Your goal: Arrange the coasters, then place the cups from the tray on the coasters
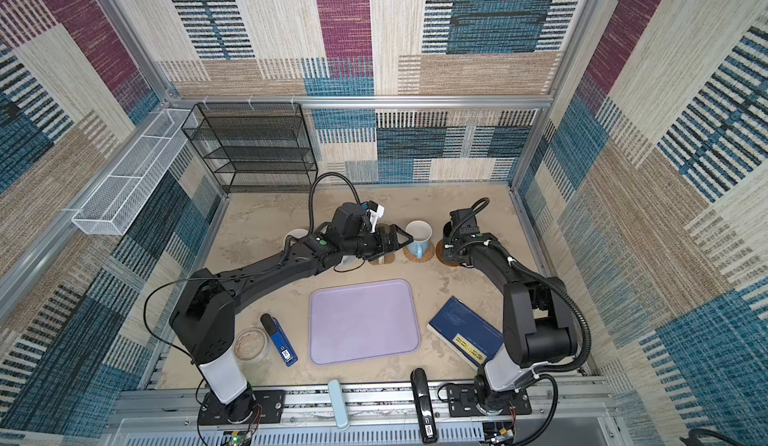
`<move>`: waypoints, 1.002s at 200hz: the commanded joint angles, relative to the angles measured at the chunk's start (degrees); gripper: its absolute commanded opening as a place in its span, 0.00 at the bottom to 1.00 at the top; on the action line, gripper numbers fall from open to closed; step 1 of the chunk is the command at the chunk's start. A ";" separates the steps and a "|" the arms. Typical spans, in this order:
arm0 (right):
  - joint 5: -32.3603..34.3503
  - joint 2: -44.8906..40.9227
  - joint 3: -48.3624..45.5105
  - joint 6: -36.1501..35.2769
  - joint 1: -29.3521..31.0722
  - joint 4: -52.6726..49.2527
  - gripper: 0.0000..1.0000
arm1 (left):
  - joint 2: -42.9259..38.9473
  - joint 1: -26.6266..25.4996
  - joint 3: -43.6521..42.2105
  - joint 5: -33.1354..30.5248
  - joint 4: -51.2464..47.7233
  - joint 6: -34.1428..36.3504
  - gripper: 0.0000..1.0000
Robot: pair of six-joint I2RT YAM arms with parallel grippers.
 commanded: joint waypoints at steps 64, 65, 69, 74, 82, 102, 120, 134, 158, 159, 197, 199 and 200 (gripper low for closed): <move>-0.03 0.78 1.29 0.20 0.02 -2.03 0.33 | 0.28 -0.01 0.03 0.95 2.09 0.32 0.98; 0.03 0.87 1.31 0.26 0.01 -2.14 0.33 | 0.27 0.05 0.03 1.00 2.10 0.30 0.98; 0.25 1.06 1.73 0.54 0.05 -2.94 0.34 | 0.34 -0.01 0.03 1.09 2.14 0.25 0.98; 0.34 1.29 2.02 0.89 0.01 -3.56 0.35 | 0.35 0.00 0.03 1.28 2.20 0.25 0.98; 0.57 1.08 2.19 1.19 0.01 -3.82 0.37 | 0.31 0.01 0.03 1.28 2.20 0.27 0.98; 1.47 -0.13 1.84 1.54 0.02 -3.28 0.41 | -0.05 -0.02 -0.11 0.98 2.11 0.28 0.98; 1.97 -0.78 1.95 1.82 0.01 -3.54 0.42 | -0.53 0.03 -0.28 0.87 2.06 0.38 0.98; 2.74 -1.06 1.94 1.81 0.01 -3.47 0.43 | -1.07 0.10 -0.71 0.41 1.69 0.56 0.98; 2.97 -0.80 1.99 2.24 0.01 -3.91 0.43 | -3.13 0.03 -3.27 -0.99 2.92 0.27 0.98; 2.94 -0.85 1.97 2.25 0.01 -3.91 0.43 | -3.28 0.07 -3.47 -1.06 3.05 0.28 0.98; 0.80 -6.30 0.68 3.41 0.05 -2.37 0.47 | -10.13 0.40 -8.77 -6.13 1.93 2.56 0.98; 0.73 -6.86 0.53 3.52 0.02 -2.23 0.47 | -10.55 0.41 -9.05 -6.54 1.63 2.75 0.98; 0.72 -7.08 0.50 3.55 0.01 -2.19 0.48 | -10.77 0.44 -9.17 -6.79 1.48 2.88 0.98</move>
